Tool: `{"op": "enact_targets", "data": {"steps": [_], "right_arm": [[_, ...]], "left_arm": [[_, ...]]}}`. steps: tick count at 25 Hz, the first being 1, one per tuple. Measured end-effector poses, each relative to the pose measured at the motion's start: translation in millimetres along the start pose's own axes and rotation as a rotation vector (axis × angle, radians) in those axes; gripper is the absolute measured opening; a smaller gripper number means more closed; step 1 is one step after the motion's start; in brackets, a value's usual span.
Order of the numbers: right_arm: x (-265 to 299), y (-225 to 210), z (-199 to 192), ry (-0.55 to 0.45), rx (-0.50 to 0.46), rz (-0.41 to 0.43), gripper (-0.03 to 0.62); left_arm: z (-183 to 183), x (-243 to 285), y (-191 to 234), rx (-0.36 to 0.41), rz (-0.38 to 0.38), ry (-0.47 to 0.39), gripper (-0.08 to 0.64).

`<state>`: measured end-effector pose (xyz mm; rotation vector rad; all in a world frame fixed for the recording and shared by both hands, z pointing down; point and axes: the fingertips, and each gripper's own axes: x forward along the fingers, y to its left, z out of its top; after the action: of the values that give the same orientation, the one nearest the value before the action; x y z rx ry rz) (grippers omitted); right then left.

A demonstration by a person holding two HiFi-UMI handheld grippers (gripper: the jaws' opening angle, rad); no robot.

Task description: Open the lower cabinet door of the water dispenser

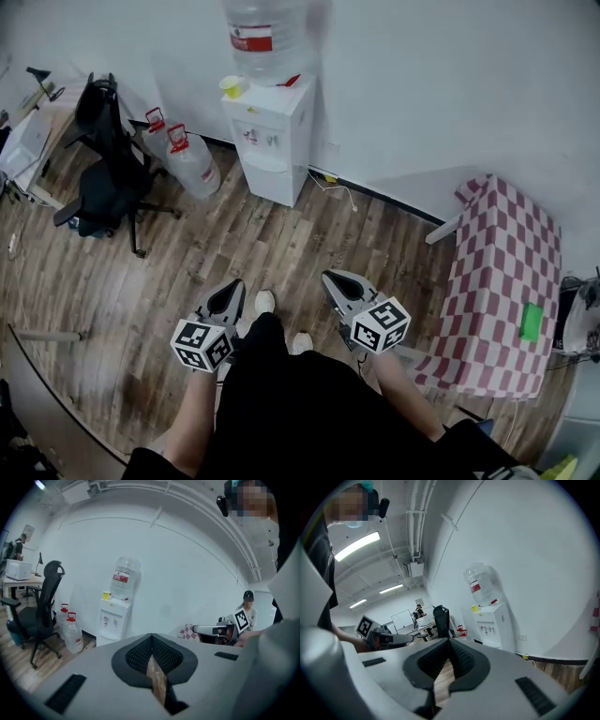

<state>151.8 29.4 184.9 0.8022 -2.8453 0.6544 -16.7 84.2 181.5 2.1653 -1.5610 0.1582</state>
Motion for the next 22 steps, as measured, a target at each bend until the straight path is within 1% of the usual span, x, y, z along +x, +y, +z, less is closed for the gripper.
{"op": "enact_targets", "data": {"steps": [3, 5, 8, 10, 13, 17, 22], "right_arm": [[27, -5, 13, 0.009, -0.037, 0.028, 0.021], [46, -13, 23, 0.014, -0.063, 0.037, 0.021], [74, -32, 35, 0.022, -0.090, 0.029, 0.021], [91, -50, 39, 0.030, -0.081, 0.015, 0.021], [126, -81, 38, 0.056, -0.061, 0.000, 0.021], [184, -121, 30, 0.092, -0.067, -0.018, 0.021], [248, -165, 18, 0.135, -0.055, -0.044, 0.021]], "left_arm": [[7, 17, 11, -0.017, -0.004, 0.000, 0.012], [13, 33, 21, -0.014, -0.010, 0.000, 0.012], [22, 61, 43, -0.003, -0.017, 0.008, 0.012], [26, 81, 57, 0.000, -0.023, 0.016, 0.012], [32, 114, 81, 0.004, -0.031, 0.035, 0.012], [30, 163, 119, 0.001, -0.040, 0.081, 0.012], [32, 221, 164, 0.012, -0.073, 0.125, 0.012]]}}
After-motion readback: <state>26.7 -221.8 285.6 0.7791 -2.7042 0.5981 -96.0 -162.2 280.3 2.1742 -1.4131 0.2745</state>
